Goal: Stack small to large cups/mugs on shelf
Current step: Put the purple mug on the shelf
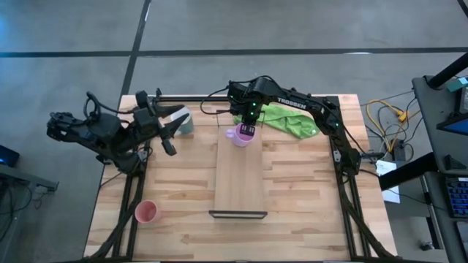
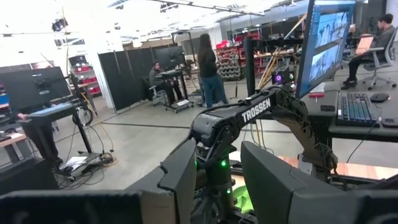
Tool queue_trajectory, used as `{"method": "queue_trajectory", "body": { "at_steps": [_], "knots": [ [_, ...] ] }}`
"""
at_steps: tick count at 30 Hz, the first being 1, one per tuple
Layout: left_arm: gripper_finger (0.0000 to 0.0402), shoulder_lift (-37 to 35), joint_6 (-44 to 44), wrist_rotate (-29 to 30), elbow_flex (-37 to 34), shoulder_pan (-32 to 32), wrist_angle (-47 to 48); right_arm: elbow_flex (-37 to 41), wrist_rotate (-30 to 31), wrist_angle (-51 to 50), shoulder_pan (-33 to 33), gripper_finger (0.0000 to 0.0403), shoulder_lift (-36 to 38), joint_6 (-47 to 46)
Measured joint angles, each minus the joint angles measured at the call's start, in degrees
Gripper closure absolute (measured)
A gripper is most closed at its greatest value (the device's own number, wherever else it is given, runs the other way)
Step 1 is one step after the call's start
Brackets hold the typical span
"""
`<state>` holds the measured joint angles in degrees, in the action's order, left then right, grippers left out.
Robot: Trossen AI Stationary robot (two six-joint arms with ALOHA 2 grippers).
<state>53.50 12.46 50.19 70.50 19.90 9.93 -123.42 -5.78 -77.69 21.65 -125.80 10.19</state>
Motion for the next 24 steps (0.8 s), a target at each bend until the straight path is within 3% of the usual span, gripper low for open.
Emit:
{"method": "queue_trajectory", "body": {
  "at_steps": [3, 18, 24],
  "knots": [
    [0.0288, 1.25, -3.15, 0.00, -0.02, 0.00, -0.32, -0.16, -0.04, 0.04, -0.02, 0.0387, 0.00, -0.07],
    [0.0288, 2.18, -1.59, 0.00, 0.04, 0.02, -0.92, -1.03, -1.86, -0.37, 0.00, 0.0387, 0.07, -5.24],
    [0.0288, 1.79, -1.58, 0.00, 0.07, 0.02, -0.92, -1.01, -0.87, -6.55, -0.96, 0.0387, 0.07, -4.59]
  ]
}}
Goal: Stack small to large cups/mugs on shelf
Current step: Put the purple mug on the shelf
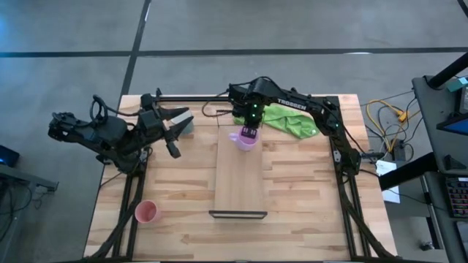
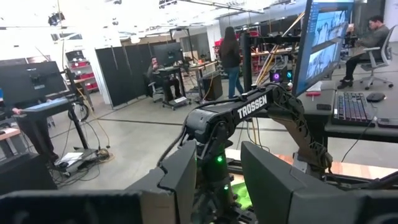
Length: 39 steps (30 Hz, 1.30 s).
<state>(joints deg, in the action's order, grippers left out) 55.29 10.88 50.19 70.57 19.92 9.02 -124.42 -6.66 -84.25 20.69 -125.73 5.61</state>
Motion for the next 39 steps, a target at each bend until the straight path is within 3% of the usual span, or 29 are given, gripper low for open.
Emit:
{"method": "queue_trajectory", "body": {
  "at_steps": [5, 23, 26, 30, 33, 39],
  "knots": [
    [0.0288, -0.35, 0.01, 0.00, 0.00, 0.00, 0.02, 0.00, 7.06, -1.99, -1.02, 0.0387, 0.00, 3.20],
    [0.0288, -2.95, 0.04, 0.00, 0.02, -0.02, 0.09, -0.70, 7.81, 2.71, -2.30, 0.0387, 0.00, 0.60],
    [0.0288, -3.05, 0.04, 0.00, 0.03, -0.02, 0.09, -0.70, 7.80, 2.76, -2.32, 0.0387, 0.00, -5.72],
    [0.0288, -3.14, 0.04, 0.00, 0.04, -0.02, 0.09, -0.70, 7.80, 3.21, -2.32, 0.0387, 0.00, -26.71],
    [0.0288, -3.19, 0.04, 0.00, 0.04, -0.02, 0.10, -0.70, 7.80, 4.68, -2.30, 0.0387, 0.00, -37.16],
    [0.0288, -3.35, 0.04, 0.00, 0.04, -0.02, 0.09, -0.72, 7.77, 10.11, -2.34, 0.0387, 0.00, -42.19]
  ]
}}
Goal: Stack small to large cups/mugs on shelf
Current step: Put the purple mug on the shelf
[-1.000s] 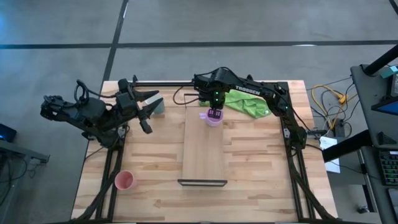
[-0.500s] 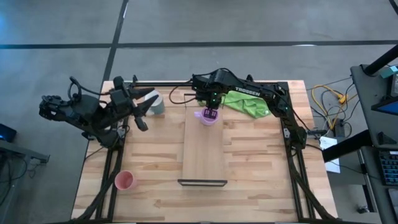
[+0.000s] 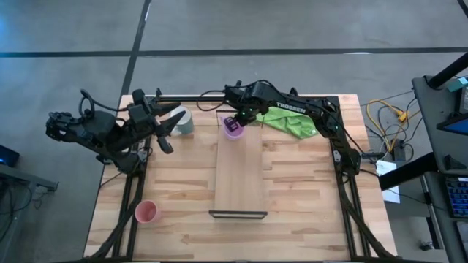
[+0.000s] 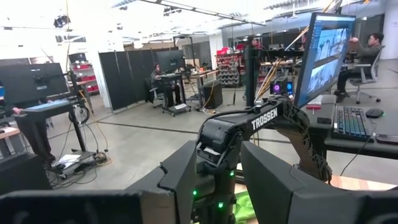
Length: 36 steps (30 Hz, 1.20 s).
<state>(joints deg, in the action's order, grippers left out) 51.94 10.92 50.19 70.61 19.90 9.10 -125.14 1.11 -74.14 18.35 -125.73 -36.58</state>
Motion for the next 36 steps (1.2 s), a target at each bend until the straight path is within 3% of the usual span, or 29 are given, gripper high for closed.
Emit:
{"method": "queue_trajectory", "body": {
  "at_steps": [11, 36],
  "knots": [
    [0.0288, -0.50, 0.02, 0.00, 0.02, 0.02, 0.02, 0.02, -3.21, 2.76, 0.02, 0.0387, 0.00, 0.59],
    [0.0288, -0.61, 0.02, 0.00, 0.02, -0.03, 0.46, 0.00, -3.04, 1.39, 0.02, 0.0387, 0.13, 4.30]
  ]
}}
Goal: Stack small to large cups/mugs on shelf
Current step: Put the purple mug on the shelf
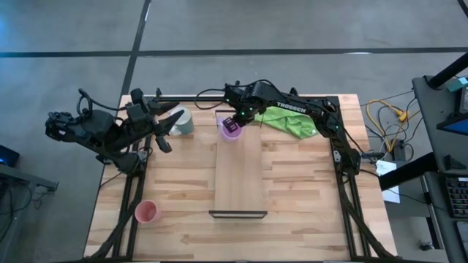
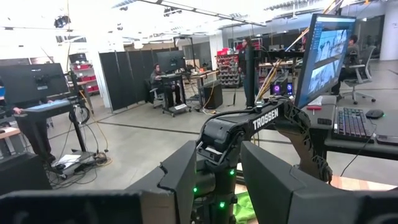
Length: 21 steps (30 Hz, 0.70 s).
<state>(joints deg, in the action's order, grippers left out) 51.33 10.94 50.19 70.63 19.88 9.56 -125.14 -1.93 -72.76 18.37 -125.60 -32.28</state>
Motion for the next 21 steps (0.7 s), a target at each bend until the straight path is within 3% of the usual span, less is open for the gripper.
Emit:
{"method": "queue_trajectory", "body": {
  "at_steps": [12, 21],
  "knots": [
    [0.0288, 0.00, -0.02, 0.00, 0.00, 0.02, -0.02, 0.00, -0.75, -4.76, -0.55, 0.0387, 0.00, 0.59],
    [0.0288, 0.00, -0.03, -0.01, 0.00, 0.02, -0.03, 0.00, -1.51, -7.03, -2.46, 0.0387, 0.00, 14.47]
  ]
}}
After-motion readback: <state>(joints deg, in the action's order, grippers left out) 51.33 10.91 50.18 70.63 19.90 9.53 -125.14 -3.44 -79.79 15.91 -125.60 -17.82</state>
